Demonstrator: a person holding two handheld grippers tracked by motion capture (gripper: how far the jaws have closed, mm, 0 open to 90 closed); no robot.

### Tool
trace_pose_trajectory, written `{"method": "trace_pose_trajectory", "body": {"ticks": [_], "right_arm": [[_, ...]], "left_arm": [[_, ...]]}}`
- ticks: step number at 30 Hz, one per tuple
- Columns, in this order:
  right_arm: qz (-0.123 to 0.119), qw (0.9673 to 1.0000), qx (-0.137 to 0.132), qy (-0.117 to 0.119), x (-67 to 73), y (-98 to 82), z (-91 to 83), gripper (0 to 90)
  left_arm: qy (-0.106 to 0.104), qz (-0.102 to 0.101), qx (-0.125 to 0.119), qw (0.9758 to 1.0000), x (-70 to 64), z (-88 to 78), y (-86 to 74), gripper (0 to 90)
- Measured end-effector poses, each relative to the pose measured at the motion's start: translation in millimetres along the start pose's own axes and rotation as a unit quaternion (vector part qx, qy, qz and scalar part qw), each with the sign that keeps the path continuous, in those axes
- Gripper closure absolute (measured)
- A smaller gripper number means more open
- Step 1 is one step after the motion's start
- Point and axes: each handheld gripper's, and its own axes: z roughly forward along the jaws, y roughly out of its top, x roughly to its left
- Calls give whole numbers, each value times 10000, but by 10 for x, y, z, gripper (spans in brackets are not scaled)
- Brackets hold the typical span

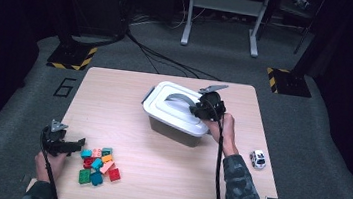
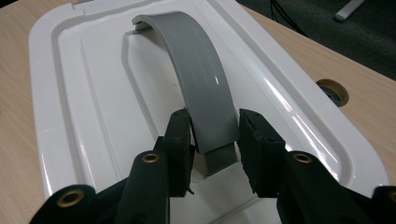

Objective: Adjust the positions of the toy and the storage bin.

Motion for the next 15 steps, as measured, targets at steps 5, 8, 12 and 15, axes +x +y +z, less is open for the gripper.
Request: {"method": "trace_pose_trajectory", "body": {"ticks": [5, 8, 12, 15], "right_arm": [[51, 10000, -22, -4, 102, -43, -40, 654], [40, 10000, 5, 59, 126, -53, -64, 635], [-114, 9995, -151, 270, 95, 2, -84, 560], [-181, 9989, -242, 357, 94, 129, -71, 533]], "left_arm": [[0, -2, 1, 10000, 0, 0, 0, 69], [0, -4, -2, 10000, 0, 0, 0, 69], [7, -8, -24, 10000, -2, 4, -2, 69], [-1, -4, 0, 10000, 0, 0, 0, 69]]}}
